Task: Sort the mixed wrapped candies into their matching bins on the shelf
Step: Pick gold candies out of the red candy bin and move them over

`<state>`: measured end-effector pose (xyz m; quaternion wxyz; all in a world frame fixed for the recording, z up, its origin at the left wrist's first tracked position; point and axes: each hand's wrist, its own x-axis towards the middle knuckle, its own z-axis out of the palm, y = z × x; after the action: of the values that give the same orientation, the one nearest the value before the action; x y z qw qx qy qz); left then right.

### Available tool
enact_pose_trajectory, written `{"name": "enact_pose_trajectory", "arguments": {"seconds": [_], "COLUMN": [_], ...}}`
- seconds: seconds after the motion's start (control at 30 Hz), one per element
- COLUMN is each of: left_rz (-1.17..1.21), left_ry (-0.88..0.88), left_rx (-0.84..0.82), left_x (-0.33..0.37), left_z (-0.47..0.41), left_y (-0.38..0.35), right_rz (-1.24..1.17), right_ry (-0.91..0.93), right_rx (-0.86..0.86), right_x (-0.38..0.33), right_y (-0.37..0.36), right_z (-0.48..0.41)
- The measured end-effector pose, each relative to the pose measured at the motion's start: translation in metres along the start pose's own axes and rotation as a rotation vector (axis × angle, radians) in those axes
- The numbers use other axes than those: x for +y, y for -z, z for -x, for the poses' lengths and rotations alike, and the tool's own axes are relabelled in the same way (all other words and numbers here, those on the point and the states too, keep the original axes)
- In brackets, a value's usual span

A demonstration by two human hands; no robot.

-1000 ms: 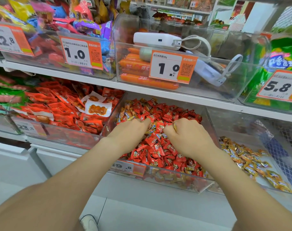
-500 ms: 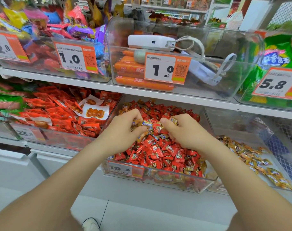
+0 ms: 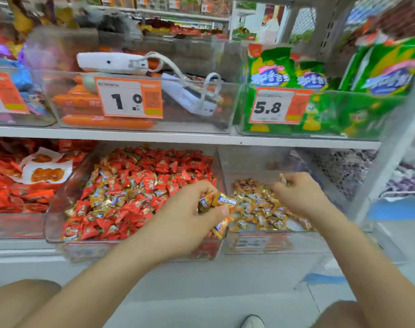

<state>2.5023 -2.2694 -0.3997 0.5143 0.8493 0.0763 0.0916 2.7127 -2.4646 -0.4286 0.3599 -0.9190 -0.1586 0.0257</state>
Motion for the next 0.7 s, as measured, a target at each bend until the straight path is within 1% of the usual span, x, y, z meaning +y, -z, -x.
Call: {"name": "enact_pose_trajectory", "arguments": {"seconds": [0.03, 0.1, 0.17, 0.23, 0.33, 0.4, 0.43, 0.47, 0.5, 0.57, 0.63, 0.7], "left_rz": [-0.047, -0.165, -0.257, -0.284, -0.309, -0.278, -0.305, -0.362, -0.43, -0.562, -0.725, -0.862], "left_ry": [-0.041, -0.105, -0.128, -0.09, 0.024, 0.088, 0.088, 0.053, -0.019, -0.242, -0.412, -0.46], "left_rx": [-0.011, -0.01, 0.003, 0.007, -0.007, -0.1, -0.16, -0.196, -0.202, -0.153, -0.02, 0.192], "left_x": [0.007, 0.019, 0.026, 0.026, 0.012, 0.005, 0.003, 0.003, 0.003, 0.003, 0.001, -0.002], "left_z": [-0.008, -0.028, -0.053, -0.08, -0.119, -0.133, -0.134, -0.132, -0.128, -0.111, -0.084, -0.056], "left_y": [-0.013, -0.038, -0.063, -0.086, -0.115, -0.126, -0.128, -0.127, -0.124, -0.109, -0.087, -0.059], "right_rz": [0.047, -0.018, -0.11, -0.163, -0.157, -0.059, -0.024, -0.015, -0.015, -0.013, -0.038, -0.069], "right_ry": [-0.025, -0.097, -0.106, -0.057, 0.02, 0.053, 0.061, 0.072, 0.09, 0.155, 0.239, 0.325], "right_rx": [0.0, -0.092, -0.197, -0.241, -0.241, -0.204, -0.202, -0.215, -0.233, -0.226, -0.199, -0.198], "right_x": [0.017, 0.041, 0.059, 0.07, 0.076, 0.079, 0.078, 0.074, 0.068, 0.05, 0.023, -0.006], "right_y": [0.001, 0.005, 0.008, 0.013, 0.022, 0.026, 0.028, 0.029, 0.03, 0.028, 0.022, 0.014], "right_z": [-0.008, -0.018, -0.024, -0.028, -0.027, -0.026, -0.024, -0.02, -0.016, -0.008, 0.003, 0.015]}}
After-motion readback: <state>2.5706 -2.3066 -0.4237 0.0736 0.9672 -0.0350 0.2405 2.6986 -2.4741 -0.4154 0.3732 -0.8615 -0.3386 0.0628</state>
